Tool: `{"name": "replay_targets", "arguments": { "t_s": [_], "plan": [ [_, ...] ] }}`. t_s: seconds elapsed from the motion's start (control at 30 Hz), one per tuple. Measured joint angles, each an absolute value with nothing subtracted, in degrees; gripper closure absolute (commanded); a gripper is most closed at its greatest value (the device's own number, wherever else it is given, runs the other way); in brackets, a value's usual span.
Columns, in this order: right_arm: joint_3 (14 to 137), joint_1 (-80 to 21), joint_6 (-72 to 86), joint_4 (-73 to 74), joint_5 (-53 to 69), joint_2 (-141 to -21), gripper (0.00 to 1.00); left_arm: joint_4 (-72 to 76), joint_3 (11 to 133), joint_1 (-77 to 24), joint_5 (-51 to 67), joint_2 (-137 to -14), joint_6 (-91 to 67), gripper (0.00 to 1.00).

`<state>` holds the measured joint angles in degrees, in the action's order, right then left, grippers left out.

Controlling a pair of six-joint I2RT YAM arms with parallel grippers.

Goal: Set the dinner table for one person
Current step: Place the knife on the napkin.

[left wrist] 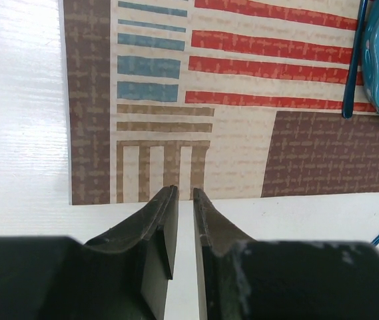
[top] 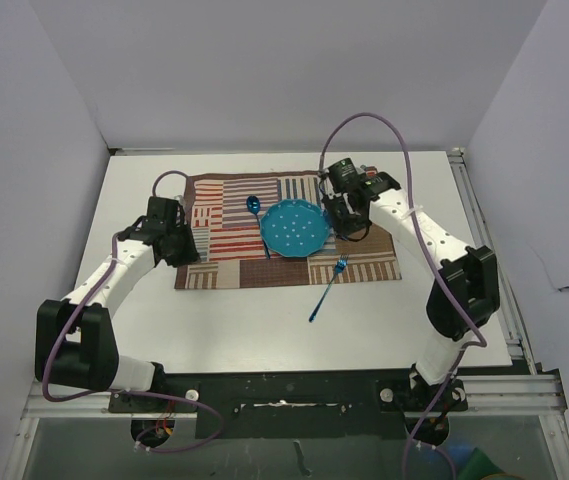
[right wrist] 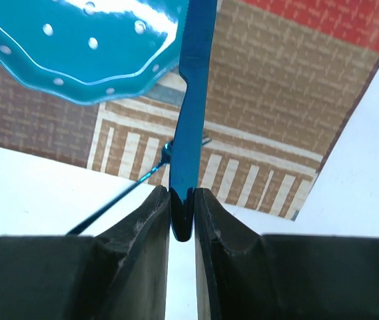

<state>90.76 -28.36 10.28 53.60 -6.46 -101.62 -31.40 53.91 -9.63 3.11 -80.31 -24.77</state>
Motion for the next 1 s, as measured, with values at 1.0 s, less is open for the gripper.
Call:
{"name": "replay_targets", "arguments": {
  "t_s": [1.0],
  "plan": [
    [81.3,-26.7,12.5,47.1,-2.5,-102.7,1.00,-30.9,53.7,-9.6,4.9,-80.4,-24.8,0.85]
  ]
}}
